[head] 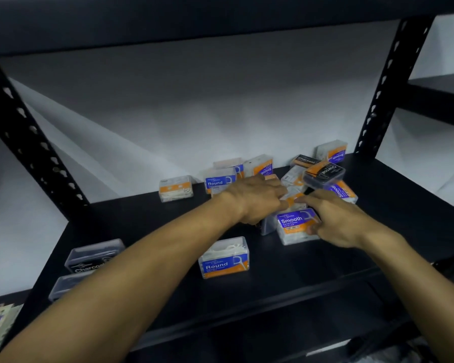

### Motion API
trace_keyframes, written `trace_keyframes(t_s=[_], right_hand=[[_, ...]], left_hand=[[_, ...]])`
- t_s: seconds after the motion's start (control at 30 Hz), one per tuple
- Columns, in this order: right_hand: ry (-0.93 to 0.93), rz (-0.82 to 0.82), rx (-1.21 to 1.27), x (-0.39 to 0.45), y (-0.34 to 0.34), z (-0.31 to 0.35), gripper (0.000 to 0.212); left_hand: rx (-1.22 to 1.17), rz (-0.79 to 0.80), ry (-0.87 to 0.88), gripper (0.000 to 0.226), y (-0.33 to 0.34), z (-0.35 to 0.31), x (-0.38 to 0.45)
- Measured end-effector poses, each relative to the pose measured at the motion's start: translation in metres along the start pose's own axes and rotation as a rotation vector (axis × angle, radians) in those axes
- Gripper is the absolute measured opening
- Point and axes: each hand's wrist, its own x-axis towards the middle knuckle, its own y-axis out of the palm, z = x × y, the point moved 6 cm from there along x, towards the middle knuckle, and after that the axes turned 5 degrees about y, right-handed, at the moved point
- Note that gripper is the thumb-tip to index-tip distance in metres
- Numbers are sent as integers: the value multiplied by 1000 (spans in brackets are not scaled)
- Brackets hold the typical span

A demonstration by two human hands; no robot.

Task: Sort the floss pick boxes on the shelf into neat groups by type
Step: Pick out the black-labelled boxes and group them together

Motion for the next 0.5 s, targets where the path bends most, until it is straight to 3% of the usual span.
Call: trace_keyframes(t_s=[0.2,0.5], right_hand=[[-30,77,-83,7,8,7,83],[-46,139,-99,14,15,6,79]], left_hand=[[-12,-68,-96,49,-7,24,-30],[-730,-294,-602,47,13,70,-125]])
